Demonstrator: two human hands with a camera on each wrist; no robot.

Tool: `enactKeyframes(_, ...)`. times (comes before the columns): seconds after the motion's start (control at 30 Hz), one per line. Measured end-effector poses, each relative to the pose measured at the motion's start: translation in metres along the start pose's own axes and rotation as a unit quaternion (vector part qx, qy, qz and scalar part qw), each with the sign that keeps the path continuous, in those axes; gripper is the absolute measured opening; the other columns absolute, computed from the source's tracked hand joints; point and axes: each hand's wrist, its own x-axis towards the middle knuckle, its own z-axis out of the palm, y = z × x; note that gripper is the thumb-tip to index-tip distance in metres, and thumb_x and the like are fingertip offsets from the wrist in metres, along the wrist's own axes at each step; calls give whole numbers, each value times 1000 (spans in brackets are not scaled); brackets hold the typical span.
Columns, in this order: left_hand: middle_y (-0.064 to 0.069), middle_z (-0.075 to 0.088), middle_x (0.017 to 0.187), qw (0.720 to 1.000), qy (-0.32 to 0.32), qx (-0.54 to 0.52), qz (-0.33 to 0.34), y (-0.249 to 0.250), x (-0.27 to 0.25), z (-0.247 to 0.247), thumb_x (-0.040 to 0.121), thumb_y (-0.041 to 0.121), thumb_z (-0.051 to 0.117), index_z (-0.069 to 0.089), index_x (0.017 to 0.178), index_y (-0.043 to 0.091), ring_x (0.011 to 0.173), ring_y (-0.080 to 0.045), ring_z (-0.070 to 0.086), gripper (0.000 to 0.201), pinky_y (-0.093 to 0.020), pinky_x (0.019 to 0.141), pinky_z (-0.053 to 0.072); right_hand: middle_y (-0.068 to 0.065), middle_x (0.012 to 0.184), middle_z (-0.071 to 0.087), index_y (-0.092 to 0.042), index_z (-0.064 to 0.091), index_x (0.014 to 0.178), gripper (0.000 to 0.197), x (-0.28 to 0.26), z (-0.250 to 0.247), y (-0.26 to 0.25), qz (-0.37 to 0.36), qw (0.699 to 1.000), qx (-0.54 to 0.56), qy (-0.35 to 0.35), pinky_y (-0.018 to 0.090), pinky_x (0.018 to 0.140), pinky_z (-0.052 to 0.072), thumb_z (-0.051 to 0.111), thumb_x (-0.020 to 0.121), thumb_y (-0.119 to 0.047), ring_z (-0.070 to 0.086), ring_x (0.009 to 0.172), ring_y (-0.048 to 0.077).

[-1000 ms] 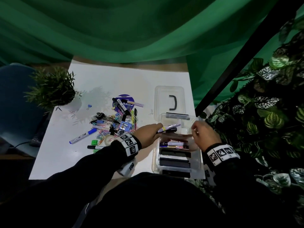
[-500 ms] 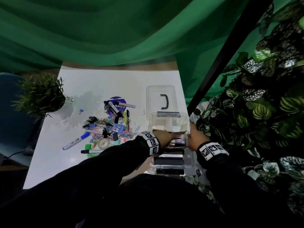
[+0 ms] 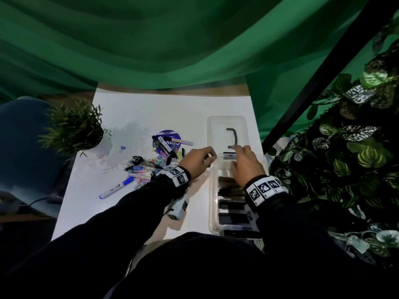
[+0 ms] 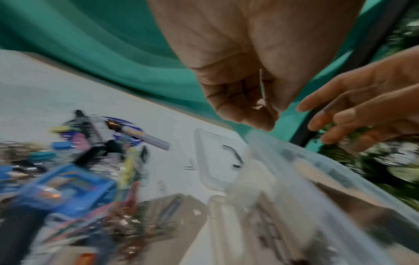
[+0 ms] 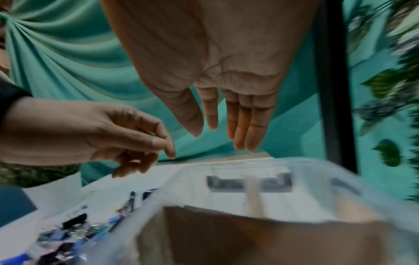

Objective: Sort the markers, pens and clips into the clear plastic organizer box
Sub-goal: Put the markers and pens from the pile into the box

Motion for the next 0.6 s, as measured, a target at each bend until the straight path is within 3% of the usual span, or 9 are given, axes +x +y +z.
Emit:
enactKeyframes(0.2, -7, 65, 80, 984, 34, 80, -153, -110, -32, -39, 92, 22, 47, 51, 86, 23, 75, -30, 61, 7, -37, 64, 48, 10, 123, 54, -14, 51, 125, 32, 40, 52, -99, -91, 988, -3, -124, 41, 92, 48, 49, 93, -15, 57, 111, 31)
enactKeyframes(0.33, -13, 59, 99, 968, 5, 169, -187, -175, -68, -57, 88, 10, 51, 58, 98, 13, 91, -32, 59, 13, -35, 72, 45, 14, 117, 61, -11, 55, 118, 28, 67, 108, -135, -77, 974, -48, -208, 36, 81, 49, 54, 91, -14, 62, 105, 33)
enactKeyframes(0.4, -15, 60, 103, 965, -26, 211, -151, -198, -81, -57, 81, 2, 56, 64, 102, 13, 95, -35, 58, 25, -39, 76, 49, 17, 119, 58, -9, 52, 120, 30, 79, 132, -140, -49, 976, -48, -209, 37, 80, 48, 54, 90, -13, 61, 106, 34)
enactKeyframes(0.5, -18, 60, 87, 956, -91, 255, -113, -211, -86, -54, 69, -2, 68, 68, 98, 10, 79, -37, 60, 31, -39, 62, 51, 18, 127, 45, -8, 41, 133, 46, 105, 151, -144, -10, 987, -48, -150, 42, 88, 46, 54, 89, -14, 49, 117, 36)
enactKeyframes(0.6, -16, 56, 76, 943, -125, 290, -104, -225, -80, -51, 57, 6, 78, 65, 84, 9, 68, -34, 56, 31, -32, 52, 38, 18, 128, 42, -7, 40, 133, 48, 141, 154, -145, -32, 993, -69, -91, 43, 91, 42, 56, 89, -18, 45, 118, 36)
